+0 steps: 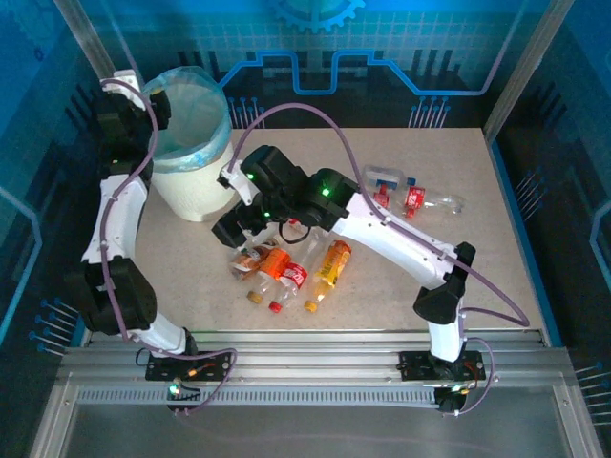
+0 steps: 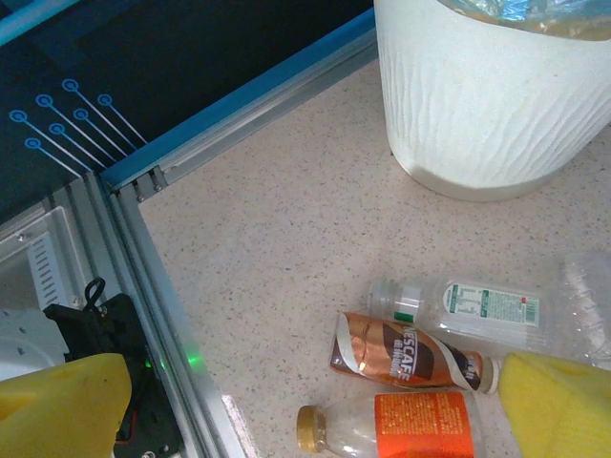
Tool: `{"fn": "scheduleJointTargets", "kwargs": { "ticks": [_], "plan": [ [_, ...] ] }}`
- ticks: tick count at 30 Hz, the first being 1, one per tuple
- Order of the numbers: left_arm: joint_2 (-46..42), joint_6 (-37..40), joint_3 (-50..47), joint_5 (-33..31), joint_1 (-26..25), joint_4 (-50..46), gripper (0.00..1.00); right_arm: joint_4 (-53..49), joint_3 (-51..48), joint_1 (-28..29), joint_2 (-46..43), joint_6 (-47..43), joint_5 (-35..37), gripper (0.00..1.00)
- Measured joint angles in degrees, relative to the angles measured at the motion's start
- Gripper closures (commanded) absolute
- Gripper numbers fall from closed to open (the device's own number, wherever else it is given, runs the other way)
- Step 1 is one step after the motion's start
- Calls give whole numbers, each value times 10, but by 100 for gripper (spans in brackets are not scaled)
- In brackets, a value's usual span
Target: Put the plastic bottles in the bin
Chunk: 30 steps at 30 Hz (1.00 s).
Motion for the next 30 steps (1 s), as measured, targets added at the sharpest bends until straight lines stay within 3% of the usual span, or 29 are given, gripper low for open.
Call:
{"fn": "scheduleJointTargets", "kwargs": {
  "ticks": [7,13,18,23,26,30],
  "plan": [
    [-107,-63,2,24,-16,-45,37,17,-100,-7,-59,-33,6,5],
    [-195,-73,12,46,-126,-113,37,35,-207,-32,-112,-124,-11,8],
    [-284,-32,-62,106,-214,-146,29,50,-341,-32,-174,-276,-13,13],
    [-361,32,-190,196,-239,-167,23,86,-511,-41,-238,-463,2,11],
    [-383,70,-253,237,-243,-173,20,99,-574,-80,-253,-568,-6,3],
    [-400,141,-310,280,-259,-195,15,124,-584,-160,-229,-662,9,2]
  ]
}}
